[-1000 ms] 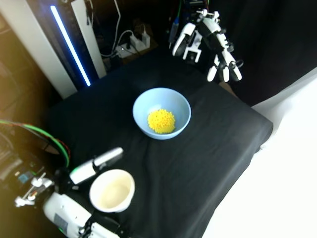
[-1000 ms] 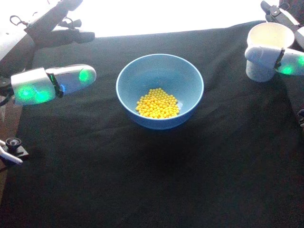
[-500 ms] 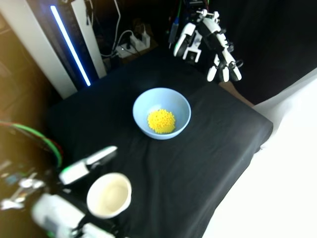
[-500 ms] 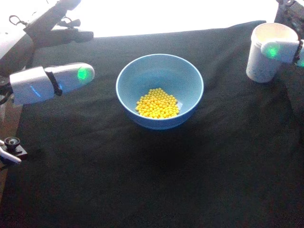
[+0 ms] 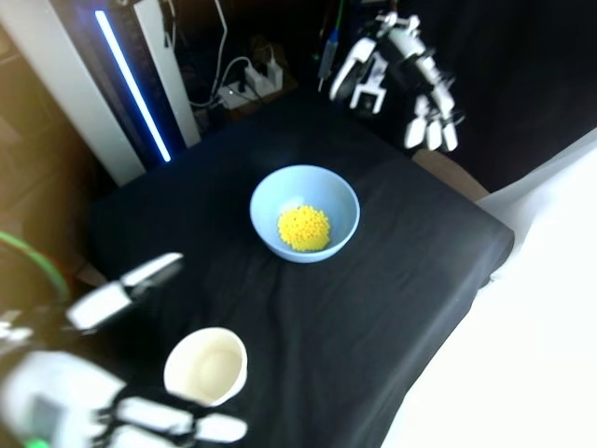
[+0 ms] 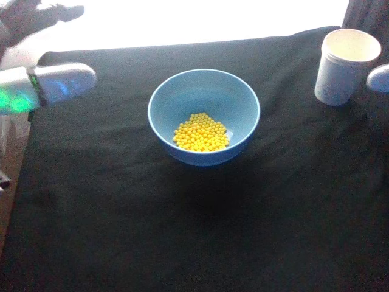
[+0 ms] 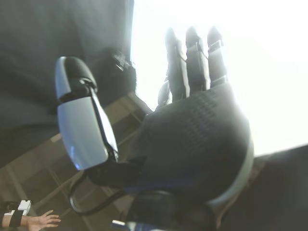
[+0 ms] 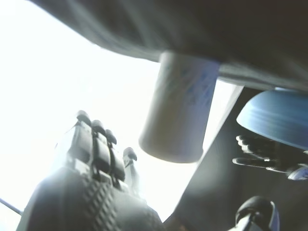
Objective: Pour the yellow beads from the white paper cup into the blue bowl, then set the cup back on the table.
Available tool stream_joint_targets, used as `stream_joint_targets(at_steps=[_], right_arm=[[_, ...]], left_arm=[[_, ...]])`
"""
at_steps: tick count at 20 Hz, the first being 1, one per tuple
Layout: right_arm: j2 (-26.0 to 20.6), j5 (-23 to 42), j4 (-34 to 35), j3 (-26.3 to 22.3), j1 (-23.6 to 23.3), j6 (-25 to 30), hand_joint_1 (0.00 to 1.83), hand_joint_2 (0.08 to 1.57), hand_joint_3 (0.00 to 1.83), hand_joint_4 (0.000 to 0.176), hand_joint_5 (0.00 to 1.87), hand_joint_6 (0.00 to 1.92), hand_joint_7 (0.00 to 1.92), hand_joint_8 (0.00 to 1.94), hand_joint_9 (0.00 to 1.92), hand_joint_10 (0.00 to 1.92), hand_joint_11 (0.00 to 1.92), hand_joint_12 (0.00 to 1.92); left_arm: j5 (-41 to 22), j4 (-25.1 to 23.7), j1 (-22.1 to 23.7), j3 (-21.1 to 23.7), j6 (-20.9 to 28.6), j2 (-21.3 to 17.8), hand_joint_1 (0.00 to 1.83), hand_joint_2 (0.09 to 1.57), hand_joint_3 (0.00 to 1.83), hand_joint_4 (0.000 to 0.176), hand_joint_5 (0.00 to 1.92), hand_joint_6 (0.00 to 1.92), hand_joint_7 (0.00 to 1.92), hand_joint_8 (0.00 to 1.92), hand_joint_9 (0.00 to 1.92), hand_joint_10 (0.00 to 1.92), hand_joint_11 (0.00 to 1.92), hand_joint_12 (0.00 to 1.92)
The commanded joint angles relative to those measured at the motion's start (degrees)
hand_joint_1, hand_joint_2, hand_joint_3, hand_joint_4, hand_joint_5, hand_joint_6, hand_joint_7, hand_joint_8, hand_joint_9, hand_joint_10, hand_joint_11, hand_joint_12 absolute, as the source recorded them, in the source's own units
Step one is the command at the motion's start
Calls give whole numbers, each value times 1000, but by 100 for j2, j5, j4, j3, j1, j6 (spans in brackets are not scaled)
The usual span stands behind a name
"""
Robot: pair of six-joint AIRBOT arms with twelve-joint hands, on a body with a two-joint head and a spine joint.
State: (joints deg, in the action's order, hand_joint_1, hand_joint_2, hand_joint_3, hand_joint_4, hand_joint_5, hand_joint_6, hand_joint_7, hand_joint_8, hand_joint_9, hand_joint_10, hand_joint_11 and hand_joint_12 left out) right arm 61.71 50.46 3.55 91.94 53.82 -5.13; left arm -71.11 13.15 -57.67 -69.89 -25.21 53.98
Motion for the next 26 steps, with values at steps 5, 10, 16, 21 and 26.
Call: stream_joint_targets(at_steps=[5,10,16,21,26], right_arm=[[-597,1218,78,-604,-300,-154,510,467,7,176,0,0,0,0,0,0,0,0],[-788,2204,450,-1053,-319,-364,564,506,22,176,0,0,0,0,0,0,0,0],[-1082,3377,719,-1658,-245,-824,638,483,4,176,0,0,28,10,0,0,0,0],[-1315,4100,972,-1951,47,-961,564,587,0,176,0,0,113,6,76,2,2,321],[-1584,5057,1932,-2350,1045,-977,516,663,2,176,0,0,102,4,3,0,0,102]], left_arm=[[-1343,537,-324,291,-235,-498,536,888,3,118,0,0,359,0,185,6,26,50],[-2161,935,-610,611,-521,-1010,469,921,8,84,0,0,269,0,187,5,62,79],[-2811,915,-876,1123,-913,-1557,347,1070,0,111,0,0,278,1,191,0,0,313],[-2812,433,-384,1152,-1041,-1582,393,1065,10,117,12,0,286,0,233,0,0,411],[-2813,-95,153,1232,-1433,-1737,505,1030,2,60,77,6,343,7,284,7,2,388]])
